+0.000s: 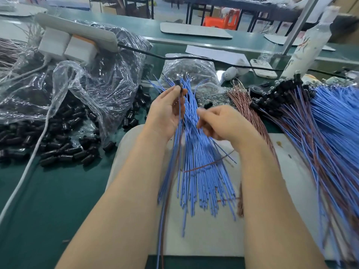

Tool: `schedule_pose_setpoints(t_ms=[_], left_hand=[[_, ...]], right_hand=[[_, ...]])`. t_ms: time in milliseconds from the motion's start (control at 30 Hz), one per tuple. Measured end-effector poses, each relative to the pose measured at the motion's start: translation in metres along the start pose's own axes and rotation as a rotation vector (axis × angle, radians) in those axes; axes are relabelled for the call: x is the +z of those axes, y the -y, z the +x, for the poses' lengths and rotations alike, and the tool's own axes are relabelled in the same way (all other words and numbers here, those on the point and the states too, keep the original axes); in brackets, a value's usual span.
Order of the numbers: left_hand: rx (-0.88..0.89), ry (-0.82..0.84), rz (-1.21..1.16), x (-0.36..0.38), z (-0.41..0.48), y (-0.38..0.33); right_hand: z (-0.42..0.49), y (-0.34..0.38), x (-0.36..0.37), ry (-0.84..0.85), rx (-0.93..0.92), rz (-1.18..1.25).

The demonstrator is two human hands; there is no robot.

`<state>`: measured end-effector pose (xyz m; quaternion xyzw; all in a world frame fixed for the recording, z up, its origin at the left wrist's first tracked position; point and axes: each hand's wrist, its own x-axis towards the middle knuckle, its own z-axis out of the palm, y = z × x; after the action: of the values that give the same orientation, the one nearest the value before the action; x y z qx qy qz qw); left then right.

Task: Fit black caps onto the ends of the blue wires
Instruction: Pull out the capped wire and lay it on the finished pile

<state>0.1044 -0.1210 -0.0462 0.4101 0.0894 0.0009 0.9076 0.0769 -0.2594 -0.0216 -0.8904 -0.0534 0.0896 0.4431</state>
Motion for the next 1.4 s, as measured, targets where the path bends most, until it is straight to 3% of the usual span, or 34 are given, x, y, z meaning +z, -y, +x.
schedule_pose_setpoints(t_ms=[67, 100, 233, 700, 1400], left_hand=[[0.089, 0.037, 0.125, 0.002, 0.0, 0.006], [0.127, 0.05, 0.184, 0.002, 0.0, 0.008], [0.229, 0.099, 0.326, 0.001, -0.002, 0.013], [0.281, 0.12, 0.399, 0.004, -0.003, 0.016], [0.335, 0.091, 0.389, 0.005, -0.004, 0.015]], right_hand=[[0.009, 0.0, 0.012, -0.262, -0.078, 0.12], [0.012, 0.0, 0.017, -0.301, -0.102, 0.155], [0.019, -0.004, 0.03, -0.273, -0.084, 0.166], [0.026, -0.005, 0.036, -0.438, -0.129, 0.146], [0.032, -0.01, 0.04, -0.357, -0.108, 0.244]])
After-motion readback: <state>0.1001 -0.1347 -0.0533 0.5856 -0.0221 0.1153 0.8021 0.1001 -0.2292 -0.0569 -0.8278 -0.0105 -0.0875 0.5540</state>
